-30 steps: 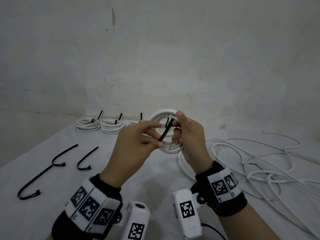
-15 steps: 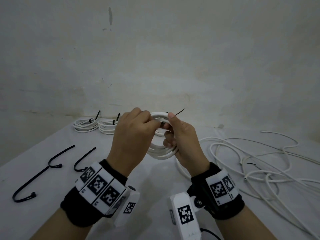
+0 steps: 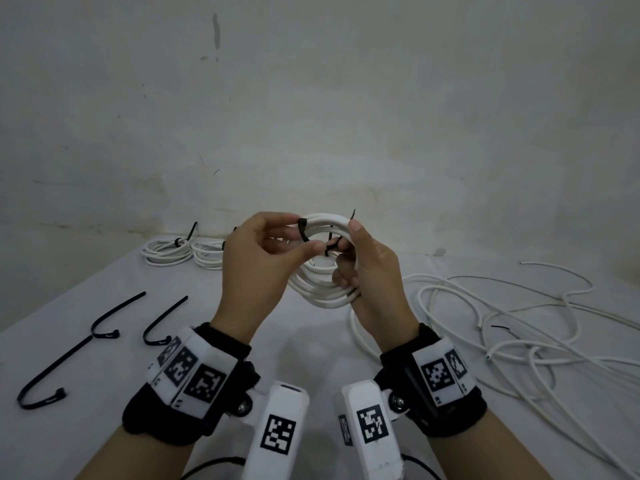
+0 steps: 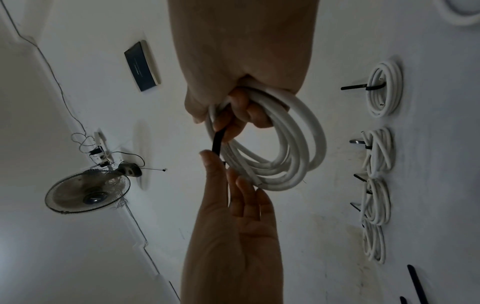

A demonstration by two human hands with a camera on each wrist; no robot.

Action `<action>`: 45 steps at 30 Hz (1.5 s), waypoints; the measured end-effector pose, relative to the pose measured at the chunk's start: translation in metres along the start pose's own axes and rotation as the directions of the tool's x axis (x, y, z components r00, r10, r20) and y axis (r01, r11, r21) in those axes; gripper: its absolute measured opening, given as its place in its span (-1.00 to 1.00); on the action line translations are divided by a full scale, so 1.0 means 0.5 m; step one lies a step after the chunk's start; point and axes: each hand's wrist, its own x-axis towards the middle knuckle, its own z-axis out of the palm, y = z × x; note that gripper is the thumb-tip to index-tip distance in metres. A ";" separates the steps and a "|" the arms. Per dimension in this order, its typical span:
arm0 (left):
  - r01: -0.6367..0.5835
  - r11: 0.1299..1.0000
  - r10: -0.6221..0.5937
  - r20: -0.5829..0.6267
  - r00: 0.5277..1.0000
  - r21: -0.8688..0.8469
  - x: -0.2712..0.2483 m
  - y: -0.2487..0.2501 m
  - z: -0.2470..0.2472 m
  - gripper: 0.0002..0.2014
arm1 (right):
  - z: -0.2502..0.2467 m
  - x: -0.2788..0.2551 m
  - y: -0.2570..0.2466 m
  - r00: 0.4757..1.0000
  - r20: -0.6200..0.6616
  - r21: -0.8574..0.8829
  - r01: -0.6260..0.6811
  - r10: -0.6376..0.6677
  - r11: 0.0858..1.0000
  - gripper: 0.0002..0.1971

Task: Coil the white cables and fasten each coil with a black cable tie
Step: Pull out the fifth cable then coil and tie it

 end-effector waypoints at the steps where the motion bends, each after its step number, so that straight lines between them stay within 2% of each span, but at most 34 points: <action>1: 0.025 0.998 -0.024 0.017 1.000 -0.054 0.001 0.002 0.000 -0.62 | 0.001 0.000 0.000 1.000 -0.004 -0.001 0.001 -0.001 1.000 -0.62; 5: 0.089 0.972 -0.073 0.079 0.994 -0.219 0.000 0.009 0.001 -0.62 | 0.001 0.001 0.002 1.000 -0.010 -0.041 -0.013 0.013 0.999 -0.63; 8: 0.051 0.975 -0.036 0.071 0.997 -0.215 0.006 0.016 0.000 -0.61 | 0.002 0.000 0.005 1.000 0.018 -0.092 -0.016 0.018 0.996 -0.66; 12: -0.151 0.988 0.150 0.052 0.987 0.011 0.018 0.012 -0.006 -0.64 | 0.005 -0.001 0.012 0.998 0.064 -0.115 -0.012 0.019 0.993 -0.66; 14: -0.266 0.950 0.259 0.064 0.964 0.164 0.023 0.004 -0.009 -0.65 | 0.006 -0.002 0.013 0.997 0.073 -0.128 -0.007 0.016 0.992 -0.65; 16: -0.325 0.915 0.316 0.079 0.946 0.237 0.026 -0.006 -0.011 -0.63 | 0.005 -0.002 0.011 0.995 0.097 -0.128 -0.003 0.016 0.992 -0.69; 18: -0.306 0.932 0.290 0.106 0.951 0.193 0.029 -0.013 -0.008 -0.61 | 0.002 -0.001 0.007 0.994 0.111 -0.126 0.005 0.009 0.992 -0.66; 22: -0.162 0.987 0.163 0.141 0.976 -0.014 0.034 -0.023 0.001 -0.54 | -0.007 0.004 0.003 0.991 0.134 -0.133 0.040 -0.022 0.990 -0.63; 24: -0.113 0.992 0.121 0.163 0.979 -0.062 0.032 -0.028 0.006 -0.55 | -0.010 0.008 0.005 0.988 0.154 -0.142 0.046 -0.024 0.989 -0.63; 28: -0.133 0.990 0.141 0.239 0.961 -0.047 0.026 -0.044 0.012 -0.71 | -0.018 0.010 0.004 0.977 0.214 -0.110 0.041 -0.017 0.993 -0.65; 33: -0.204 0.978 0.209 0.209 0.955 -0.047 0.022 -0.072 -0.001 -0.80 | -0.012 0.004 0.006 0.953 0.282 -0.081 -0.088 0.107 0.993 -0.65; 35: -0.176 0.980 0.191 0.193 0.962 -0.094 0.015 -0.082 -0.005 -0.89 | -0.009 0.003 0.009 0.944 0.294 -0.102 -0.121 0.146 0.987 -0.61; 38: -0.097 0.979 0.130 0.186 0.974 -0.178 0.005 -0.099 -0.010 -0.81 | -0.010 0.004 0.013 0.931 0.318 -0.234 -0.104 0.177 0.967 -0.67; 40: -0.035 0.975 0.081 0.203 0.976 -0.219 -0.001 -0.110 -0.015 -0.81 | -0.013 0.005 0.011 0.926 0.294 -0.312 -0.140 0.236 0.940 -0.57; 42: 0.020 0.965 0.043 0.237 0.971 -0.261 -0.004 -0.117 -0.020 -0.80 | -0.019 0.010 0.010 0.924 0.221 -0.326 -0.233 0.313 0.916 -0.50; 43: 0.037 0.960 0.037 0.259 0.965 -0.278 -0.007 -0.119 -0.021 -0.80 | -0.022 0.010 0.012 0.925 0.191 -0.309 -0.261 0.329 0.915 -0.56; 45: 0.055 0.952 0.042 0.306 0.951 -0.301 -0.012 -0.118 -0.021 -0.85 | -0.025 0.012 0.018 0.950 0.129 -0.246 -0.249 0.286 0.937 -0.80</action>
